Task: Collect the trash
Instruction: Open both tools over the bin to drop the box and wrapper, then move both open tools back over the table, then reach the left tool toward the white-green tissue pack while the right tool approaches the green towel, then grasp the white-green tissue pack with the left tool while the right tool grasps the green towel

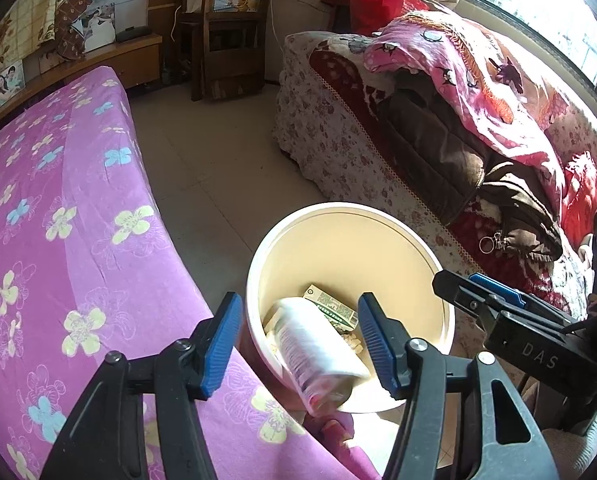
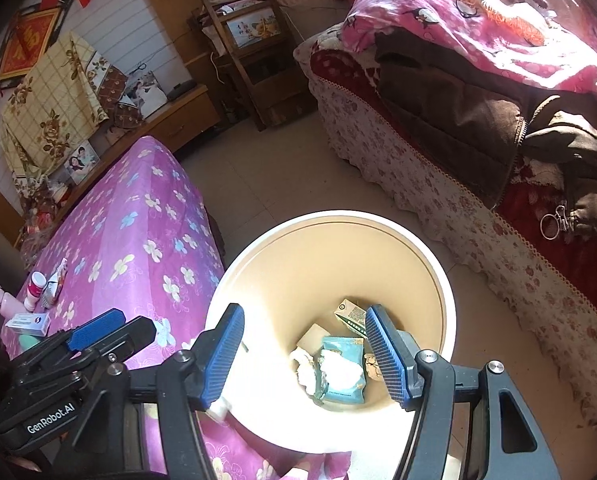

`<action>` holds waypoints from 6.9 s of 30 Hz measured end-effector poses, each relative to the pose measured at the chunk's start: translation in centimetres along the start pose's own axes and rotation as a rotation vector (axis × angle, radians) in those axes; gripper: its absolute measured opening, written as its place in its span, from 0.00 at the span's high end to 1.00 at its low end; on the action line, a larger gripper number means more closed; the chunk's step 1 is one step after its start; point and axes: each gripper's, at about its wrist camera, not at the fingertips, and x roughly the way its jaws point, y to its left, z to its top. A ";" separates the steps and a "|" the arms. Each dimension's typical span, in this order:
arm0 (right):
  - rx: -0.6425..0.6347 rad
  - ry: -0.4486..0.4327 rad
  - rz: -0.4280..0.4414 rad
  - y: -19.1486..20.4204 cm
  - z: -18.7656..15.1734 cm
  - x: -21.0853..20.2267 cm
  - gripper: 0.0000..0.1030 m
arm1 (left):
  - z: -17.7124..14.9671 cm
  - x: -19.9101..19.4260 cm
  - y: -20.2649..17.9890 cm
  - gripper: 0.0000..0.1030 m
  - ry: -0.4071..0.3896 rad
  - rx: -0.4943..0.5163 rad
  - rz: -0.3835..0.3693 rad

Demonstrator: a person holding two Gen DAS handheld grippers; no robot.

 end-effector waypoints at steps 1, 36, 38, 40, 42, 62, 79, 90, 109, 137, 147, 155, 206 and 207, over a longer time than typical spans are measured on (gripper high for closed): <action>-0.003 -0.001 -0.001 0.0 0.0 -0.1 0.35 | 0.0 0.0 0.0 0.40 0.001 -0.003 -0.001; -0.157 -0.049 0.001 6.0 -0.9 -1.3 0.35 | -2.7 -5.3 5.9 0.40 -0.050 -0.087 0.125; -0.173 -0.048 0.010 6.8 -1.2 -1.4 0.35 | -3.2 -6.0 6.5 0.40 -0.058 -0.089 0.142; -0.186 -0.048 0.022 7.7 -1.5 -1.6 0.35 | -3.6 -6.6 7.2 0.40 -0.061 -0.096 0.155; -0.195 -0.045 0.036 8.6 -1.8 -1.7 0.35 | -4.1 -7.3 8.0 0.40 -0.064 -0.109 0.170; -0.403 0.033 0.198 22.7 -6.6 -0.7 0.35 | -10.1 -14.9 19.0 0.40 -0.108 -0.283 0.302; -0.531 0.174 0.347 32.6 -10.4 3.0 0.35 | -14.4 -18.8 31.9 0.34 -0.095 -0.419 0.413; -0.593 0.217 0.441 38.0 -8.3 5.8 0.35 | -12.9 -16.3 37.3 0.30 -0.044 -0.386 0.502; -0.823 0.257 0.610 49.5 -6.9 12.5 0.29 | -13.4 -18.4 40.3 0.54 -0.033 -0.370 0.534; -0.631 0.268 0.644 42.7 -6.9 8.0 0.73 | -15.3 -20.2 38.2 0.55 -0.054 -0.409 0.563; -0.517 0.385 0.734 49.2 -7.7 11.9 0.74 | -15.9 -20.1 38.7 0.55 -0.033 -0.426 0.565; -0.432 0.329 0.606 46.6 -4.8 14.5 0.71 | -15.6 -20.0 38.8 0.53 -0.060 -0.426 0.565; -0.619 0.181 0.628 40.0 -9.9 2.5 0.56 | -14.6 -19.9 34.3 0.66 -0.090 -0.330 0.463; -0.613 0.180 0.627 39.5 -9.9 2.3 0.56 | -14.6 -20.0 33.5 0.66 -0.095 -0.329 0.462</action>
